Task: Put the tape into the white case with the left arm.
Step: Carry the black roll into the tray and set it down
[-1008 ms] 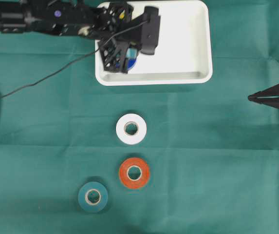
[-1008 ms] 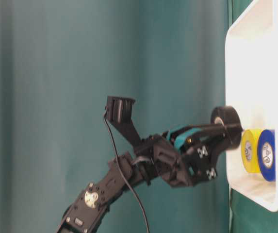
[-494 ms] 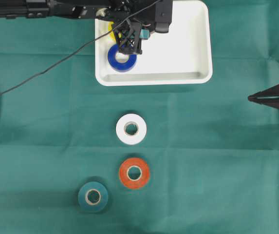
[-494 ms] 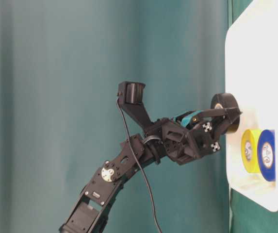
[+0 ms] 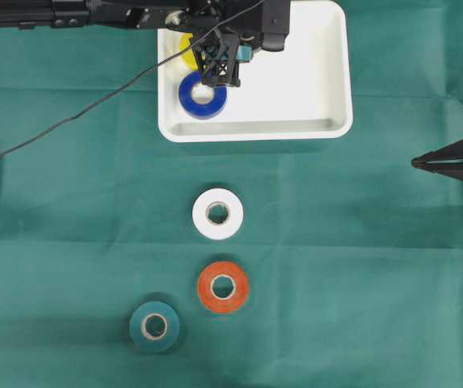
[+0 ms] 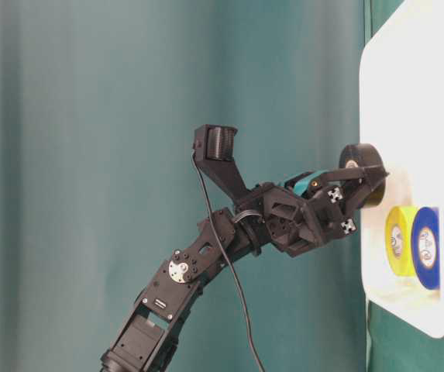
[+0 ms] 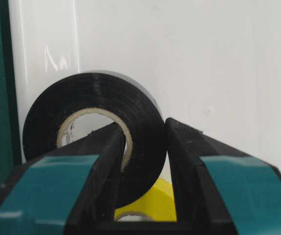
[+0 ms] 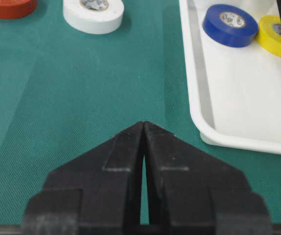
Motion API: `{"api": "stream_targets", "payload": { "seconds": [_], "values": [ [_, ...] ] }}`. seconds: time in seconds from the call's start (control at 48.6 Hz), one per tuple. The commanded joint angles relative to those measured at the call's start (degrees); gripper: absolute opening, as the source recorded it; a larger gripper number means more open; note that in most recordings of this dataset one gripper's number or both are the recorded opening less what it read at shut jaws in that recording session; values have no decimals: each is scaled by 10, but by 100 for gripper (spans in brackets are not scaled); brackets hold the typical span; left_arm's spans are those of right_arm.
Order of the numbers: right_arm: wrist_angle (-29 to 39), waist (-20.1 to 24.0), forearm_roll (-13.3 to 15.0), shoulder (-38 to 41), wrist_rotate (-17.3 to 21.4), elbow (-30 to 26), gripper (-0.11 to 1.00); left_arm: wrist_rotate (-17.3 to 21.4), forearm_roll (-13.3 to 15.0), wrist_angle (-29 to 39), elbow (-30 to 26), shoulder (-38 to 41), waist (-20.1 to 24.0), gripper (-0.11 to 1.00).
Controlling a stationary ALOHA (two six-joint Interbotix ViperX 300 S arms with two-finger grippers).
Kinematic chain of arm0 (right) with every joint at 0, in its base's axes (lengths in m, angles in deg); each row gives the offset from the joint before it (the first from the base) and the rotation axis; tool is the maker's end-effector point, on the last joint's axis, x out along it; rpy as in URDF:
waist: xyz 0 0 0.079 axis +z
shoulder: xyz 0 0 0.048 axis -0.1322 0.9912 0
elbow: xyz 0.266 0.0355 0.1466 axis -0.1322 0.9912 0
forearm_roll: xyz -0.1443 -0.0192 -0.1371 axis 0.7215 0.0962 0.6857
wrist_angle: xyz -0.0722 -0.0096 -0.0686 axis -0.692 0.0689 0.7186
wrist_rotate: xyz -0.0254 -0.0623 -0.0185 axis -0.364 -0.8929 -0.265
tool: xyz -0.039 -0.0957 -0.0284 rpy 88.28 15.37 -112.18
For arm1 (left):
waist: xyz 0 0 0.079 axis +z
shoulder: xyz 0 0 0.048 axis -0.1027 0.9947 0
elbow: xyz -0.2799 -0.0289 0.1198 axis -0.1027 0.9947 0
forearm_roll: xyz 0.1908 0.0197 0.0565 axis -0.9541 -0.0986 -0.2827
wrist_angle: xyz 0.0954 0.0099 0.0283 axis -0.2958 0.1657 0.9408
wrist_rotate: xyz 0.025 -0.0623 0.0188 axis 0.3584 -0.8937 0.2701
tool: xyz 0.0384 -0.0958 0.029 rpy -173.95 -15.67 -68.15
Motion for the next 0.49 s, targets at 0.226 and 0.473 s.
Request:
{"api": "stream_targets", "payload": {
  "seconds": [0.226, 0.473],
  "values": [
    [-5, -1, 1, 4, 1, -7, -9, -4, 0, -5, 2, -33, -3, 91],
    [-6, -1, 1, 4, 1, -7, -9, -6, 1, -5, 32, -61, -6, 96]
  ]
}}
